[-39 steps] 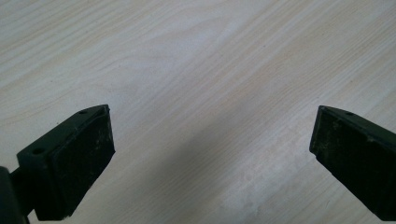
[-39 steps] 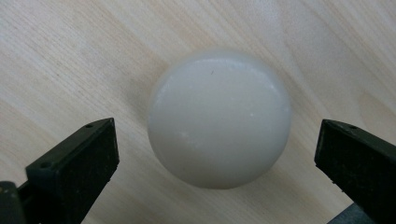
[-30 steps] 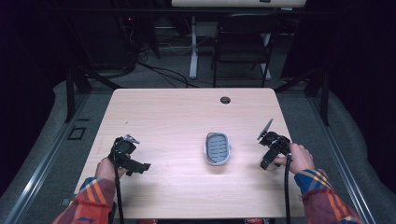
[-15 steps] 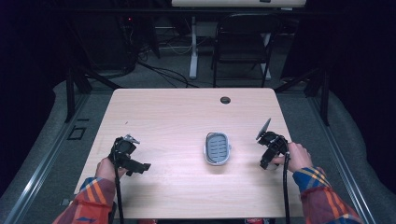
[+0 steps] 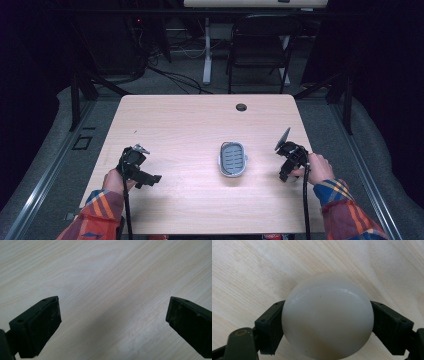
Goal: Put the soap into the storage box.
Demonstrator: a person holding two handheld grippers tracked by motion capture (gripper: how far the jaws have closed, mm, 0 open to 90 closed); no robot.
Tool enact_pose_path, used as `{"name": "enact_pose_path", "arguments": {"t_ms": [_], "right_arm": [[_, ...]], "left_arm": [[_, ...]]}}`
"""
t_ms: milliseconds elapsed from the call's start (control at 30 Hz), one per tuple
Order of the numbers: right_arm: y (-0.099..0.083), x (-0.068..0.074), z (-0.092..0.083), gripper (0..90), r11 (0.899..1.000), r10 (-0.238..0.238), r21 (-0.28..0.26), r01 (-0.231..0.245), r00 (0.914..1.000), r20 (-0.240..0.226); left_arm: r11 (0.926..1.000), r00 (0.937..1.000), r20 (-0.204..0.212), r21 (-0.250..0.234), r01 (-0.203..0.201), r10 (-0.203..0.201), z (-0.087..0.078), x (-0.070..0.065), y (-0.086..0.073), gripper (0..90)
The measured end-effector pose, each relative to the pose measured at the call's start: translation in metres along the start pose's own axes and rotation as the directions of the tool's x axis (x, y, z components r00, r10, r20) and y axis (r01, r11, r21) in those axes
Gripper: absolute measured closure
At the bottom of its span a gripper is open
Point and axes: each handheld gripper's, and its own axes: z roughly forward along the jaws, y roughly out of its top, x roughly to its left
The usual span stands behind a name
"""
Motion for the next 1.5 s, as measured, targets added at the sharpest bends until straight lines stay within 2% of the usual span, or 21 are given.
{"name": "enact_pose_path", "arguments": {"t_ms": [100,167,267,333,433,700,767,833,867,933,1100,1200,1300,1367,1433,1500], "right_arm": [[0.0,0.001,0.003,19.1,1.0,0.017,-0.019,-0.017,0.9998,-0.012],[0.001,0.0,0.002,20.6,1.0,-0.003,0.01,0.003,1.0,-0.007],[0.002,0.002,0.004,23.8,1.0,0.009,-0.008,-0.009,0.9998,-0.018],[0.004,0.001,0.002,23.9,1.0,-0.006,0.02,0.007,1.0,-0.006],[0.003,0.001,0.003,24.1,1.0,0.005,0.005,-0.005,0.9999,-0.011],[0.003,0.002,0.001,24.2,1.0,0.0,0.018,0.0,1.0,0.006],[0.001,0.003,0.001,24.2,1.0,0.016,-0.008,-0.016,0.9999,0.001],[0.002,0.002,-0.002,24.2,1.0,-0.001,0.006,0.001,1.0,0.009],[0.001,0.003,-0.001,24.2,1.0,0.012,-0.014,-0.012,0.9999,0.007],[0.001,0.003,-0.003,24.2,1.0,-0.009,-0.009,0.01,0.9998,0.018],[0.001,0.004,-0.007,24.2,1.0,-0.008,-0.001,0.008,0.9999,0.015],[0.001,0.005,-0.008,24.3,1.0,0.002,-0.022,-0.002,0.9999,0.011],[0.001,0.006,-0.01,24.3,1.0,-0.014,-0.013,0.014,0.9998,0.015],[0.001,0.008,-0.011,24.3,1.0,-0.006,-0.028,0.006,0.9999,0.013],[0.002,0.008,-0.014,24.3,1.0,-0.024,-0.005,0.025,0.9995,0.019],[0.002,0.008,-0.014,24.3,1.0,-0.022,-0.009,0.022,0.9996,0.015]], "left_arm": [[1.0,1.0,0.001,0.003,-0.002,0.002,0.0,0.0,0.0,0.0],[1.0,1.0,0.0,0.003,-0.002,0.002,0.0,0.0,0.0,0.0],[1.0,1.0,0.0,0.002,-0.001,0.001,0.0,0.0,0.0,0.0],[1.0,1.0,-0.002,0.002,0.001,-0.001,0.0,0.0,0.0,0.0],[1.0,1.0,-0.001,0.002,0.0,0.0,0.0,0.0,0.0,0.0],[1.0,1.0,0.0,0.002,-0.001,0.001,0.0,0.0,0.0,0.0],[1.0,1.0,0.001,0.004,-0.001,0.001,0.0,0.0,0.0,0.0],[1.0,1.0,0.001,0.003,-0.001,0.001,0.0,0.0,0.0,0.0],[1.0,1.0,0.0,0.003,0.0,0.0,0.0,0.0,0.0,0.0],[1.0,1.0,0.0,0.004,0.0,0.0,0.0,0.001,0.0,0.0],[1.0,1.0,0.003,0.003,-0.002,0.002,0.0,0.0,0.0,0.0],[1.0,1.0,0.001,0.001,0.0,0.0,0.0,0.0,0.0,0.0],[1.0,1.0,0.001,0.002,-0.002,0.002,0.0,0.0,0.0,0.0],[1.0,1.0,0.001,0.002,-0.001,0.001,0.0,0.0,0.0,0.0],[1.0,1.0,0.001,0.004,-0.005,0.005,0.0,0.0,0.0,0.0],[1.0,1.0,0.001,0.006,-0.005,0.005,-0.001,0.0,0.0,0.0]]}}
